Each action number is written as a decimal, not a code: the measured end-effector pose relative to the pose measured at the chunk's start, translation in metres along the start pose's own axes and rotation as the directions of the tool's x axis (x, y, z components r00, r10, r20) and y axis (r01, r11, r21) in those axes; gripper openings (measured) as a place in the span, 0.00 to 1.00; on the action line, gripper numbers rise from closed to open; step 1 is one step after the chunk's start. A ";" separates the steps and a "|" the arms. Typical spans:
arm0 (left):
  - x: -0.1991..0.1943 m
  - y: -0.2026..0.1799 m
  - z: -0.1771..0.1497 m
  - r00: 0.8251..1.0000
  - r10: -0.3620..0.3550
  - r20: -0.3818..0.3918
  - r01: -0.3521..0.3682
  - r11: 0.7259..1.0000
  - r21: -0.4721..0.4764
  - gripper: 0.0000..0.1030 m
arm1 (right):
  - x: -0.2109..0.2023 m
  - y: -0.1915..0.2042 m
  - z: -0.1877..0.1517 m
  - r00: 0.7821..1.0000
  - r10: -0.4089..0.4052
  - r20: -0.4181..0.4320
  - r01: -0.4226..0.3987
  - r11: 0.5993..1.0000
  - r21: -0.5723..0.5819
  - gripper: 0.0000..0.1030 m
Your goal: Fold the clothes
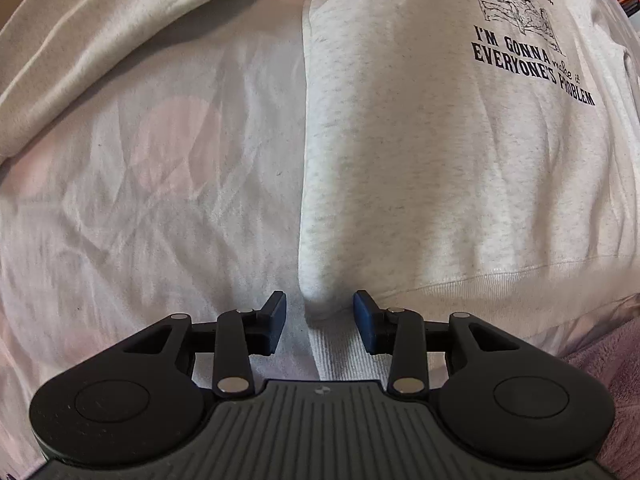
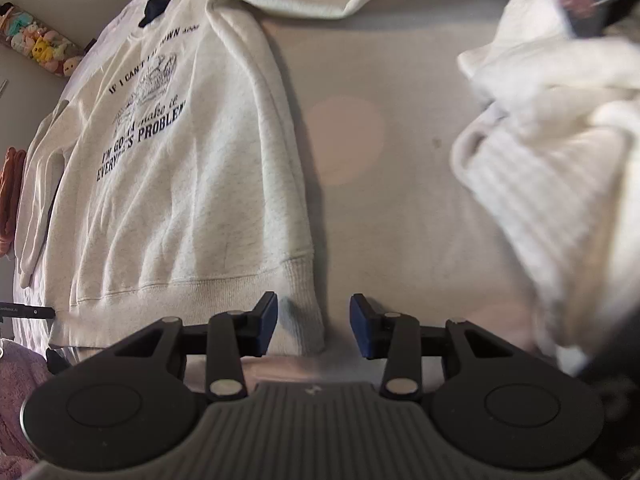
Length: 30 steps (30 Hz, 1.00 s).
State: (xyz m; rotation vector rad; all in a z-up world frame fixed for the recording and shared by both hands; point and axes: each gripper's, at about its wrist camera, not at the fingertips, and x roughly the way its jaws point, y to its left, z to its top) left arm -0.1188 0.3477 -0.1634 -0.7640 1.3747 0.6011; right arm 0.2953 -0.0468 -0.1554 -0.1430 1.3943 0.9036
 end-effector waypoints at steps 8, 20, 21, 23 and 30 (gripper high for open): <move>0.005 -0.010 0.003 0.999 0.021 0.045 -0.022 0.999 0.027 0.11 | 0.021 0.024 0.022 0.999 -0.037 -0.034 0.034 0.996 -0.078 0.13; -0.084 -0.033 -0.013 0.978 -0.008 0.207 -0.042 0.972 0.232 0.04 | -0.046 0.069 0.027 0.993 -0.113 0.041 0.119 0.973 -0.198 0.08; -0.086 -0.034 -0.011 0.979 -0.001 0.205 -0.050 0.968 0.246 0.04 | -0.042 0.067 0.026 0.992 -0.118 0.033 0.123 0.973 -0.195 0.08; -0.083 -0.033 -0.016 0.982 0.006 0.188 -0.056 0.963 0.263 0.04 | -0.035 0.064 0.024 0.992 -0.129 0.017 0.129 0.973 -0.189 0.08; -0.035 -0.032 -0.008 0.993 0.084 0.082 -0.101 0.968 0.230 0.04 | -0.008 0.051 0.019 0.986 -0.164 -0.041 0.154 0.973 -0.169 0.08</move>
